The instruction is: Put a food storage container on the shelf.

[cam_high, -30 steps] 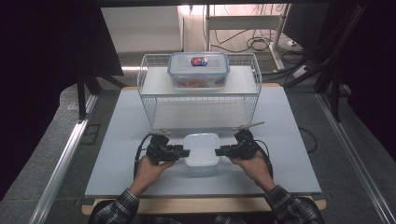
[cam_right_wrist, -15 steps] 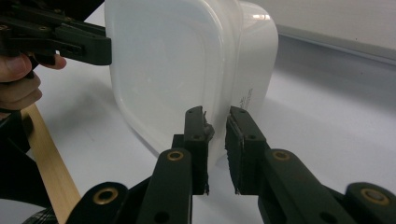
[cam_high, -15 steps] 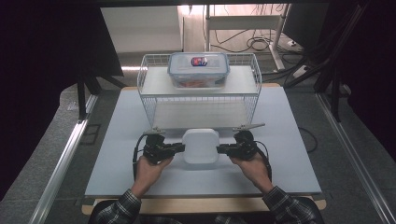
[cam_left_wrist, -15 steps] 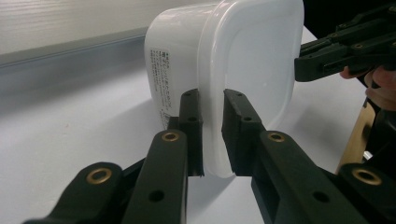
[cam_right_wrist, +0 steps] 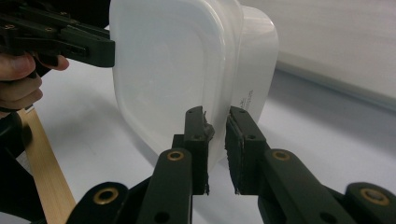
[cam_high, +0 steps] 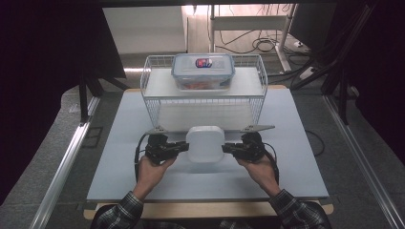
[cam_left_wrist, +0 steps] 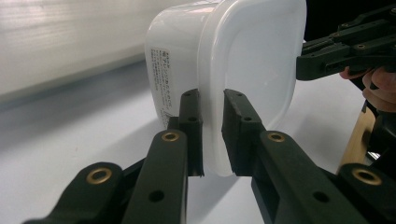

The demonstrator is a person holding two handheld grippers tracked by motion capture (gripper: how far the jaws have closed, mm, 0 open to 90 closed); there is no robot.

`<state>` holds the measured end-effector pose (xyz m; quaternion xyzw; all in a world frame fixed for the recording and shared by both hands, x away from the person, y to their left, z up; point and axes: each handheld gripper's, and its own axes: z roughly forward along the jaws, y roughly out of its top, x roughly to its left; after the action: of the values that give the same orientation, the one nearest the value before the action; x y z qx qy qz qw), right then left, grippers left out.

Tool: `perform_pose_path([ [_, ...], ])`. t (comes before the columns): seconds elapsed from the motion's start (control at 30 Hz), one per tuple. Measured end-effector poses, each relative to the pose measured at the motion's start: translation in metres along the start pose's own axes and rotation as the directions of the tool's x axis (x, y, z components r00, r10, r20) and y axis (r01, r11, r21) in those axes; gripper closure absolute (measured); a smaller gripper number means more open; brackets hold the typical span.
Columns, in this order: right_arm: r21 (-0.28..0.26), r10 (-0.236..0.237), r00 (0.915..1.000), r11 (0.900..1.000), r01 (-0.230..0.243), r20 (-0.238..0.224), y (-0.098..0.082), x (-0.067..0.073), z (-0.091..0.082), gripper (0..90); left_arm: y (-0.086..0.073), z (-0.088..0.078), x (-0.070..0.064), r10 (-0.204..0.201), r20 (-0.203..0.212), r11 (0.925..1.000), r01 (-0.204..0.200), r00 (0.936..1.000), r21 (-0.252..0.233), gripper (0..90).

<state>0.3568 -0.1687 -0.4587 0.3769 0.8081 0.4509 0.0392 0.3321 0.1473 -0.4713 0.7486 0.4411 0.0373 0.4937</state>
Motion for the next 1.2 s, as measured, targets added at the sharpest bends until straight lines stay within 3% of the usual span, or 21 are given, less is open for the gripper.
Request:
perform_pose_path([
  [0.23, -0.028, -0.016, 0.9999, 0.999, 0.016, 0.001, 0.011, 0.0, -0.008, 78.9, 0.015, -0.004, -0.003, 0.016, 0.001, 0.9998, -0.016, 0.9999, -0.015, 78.7],
  [0.5, -0.076, -0.038, 0.9993, 0.996, 0.038, 0.0, 0.035, 0.002, -0.023, 79.0, 0.044, -0.018, -0.012, 0.062, -0.017, 0.997, -0.063, 0.9979, -0.045, 78.7],
  [1.2, -0.204, -0.123, 0.9922, 0.971, 0.125, 0.02, 0.119, 0.019, -0.063, 79.0, 0.13, -0.069, -0.035, 0.151, -0.073, 0.9742, -0.161, 0.9857, -0.158, 78.6],
])
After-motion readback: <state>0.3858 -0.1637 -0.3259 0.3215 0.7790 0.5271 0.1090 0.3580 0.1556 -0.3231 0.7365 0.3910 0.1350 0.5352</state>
